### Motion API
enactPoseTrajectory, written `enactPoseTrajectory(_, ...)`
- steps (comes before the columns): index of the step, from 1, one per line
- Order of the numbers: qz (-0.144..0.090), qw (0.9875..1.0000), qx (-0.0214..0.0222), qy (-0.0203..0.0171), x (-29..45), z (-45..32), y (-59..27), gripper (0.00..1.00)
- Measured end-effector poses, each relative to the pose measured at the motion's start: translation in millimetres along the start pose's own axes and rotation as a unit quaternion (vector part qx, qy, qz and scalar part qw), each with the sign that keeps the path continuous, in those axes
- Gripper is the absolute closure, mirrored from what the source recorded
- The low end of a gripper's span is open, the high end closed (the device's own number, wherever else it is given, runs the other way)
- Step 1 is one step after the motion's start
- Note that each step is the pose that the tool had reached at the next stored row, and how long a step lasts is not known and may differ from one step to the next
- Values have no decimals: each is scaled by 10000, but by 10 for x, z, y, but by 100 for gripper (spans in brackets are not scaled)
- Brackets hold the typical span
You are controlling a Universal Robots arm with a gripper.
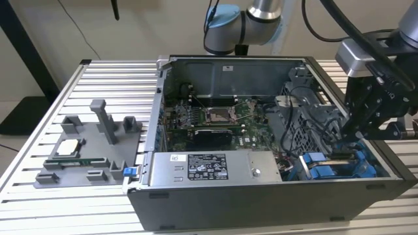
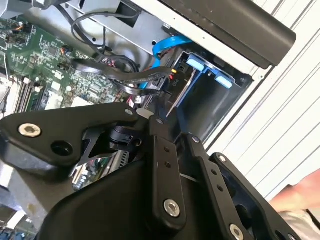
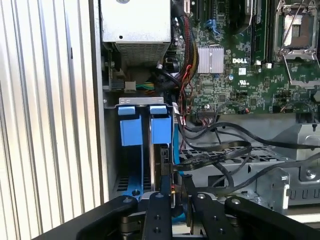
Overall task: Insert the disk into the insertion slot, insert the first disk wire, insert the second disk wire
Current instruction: 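Insert the second disk wire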
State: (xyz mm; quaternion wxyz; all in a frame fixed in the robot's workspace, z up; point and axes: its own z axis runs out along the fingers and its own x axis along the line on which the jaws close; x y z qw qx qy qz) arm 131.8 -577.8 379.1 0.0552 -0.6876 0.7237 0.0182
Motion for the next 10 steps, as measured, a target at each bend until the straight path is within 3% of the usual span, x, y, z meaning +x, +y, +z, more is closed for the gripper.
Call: enactPoseTrajectory(10,0,10000,0,1,-4,-32,-2,0)
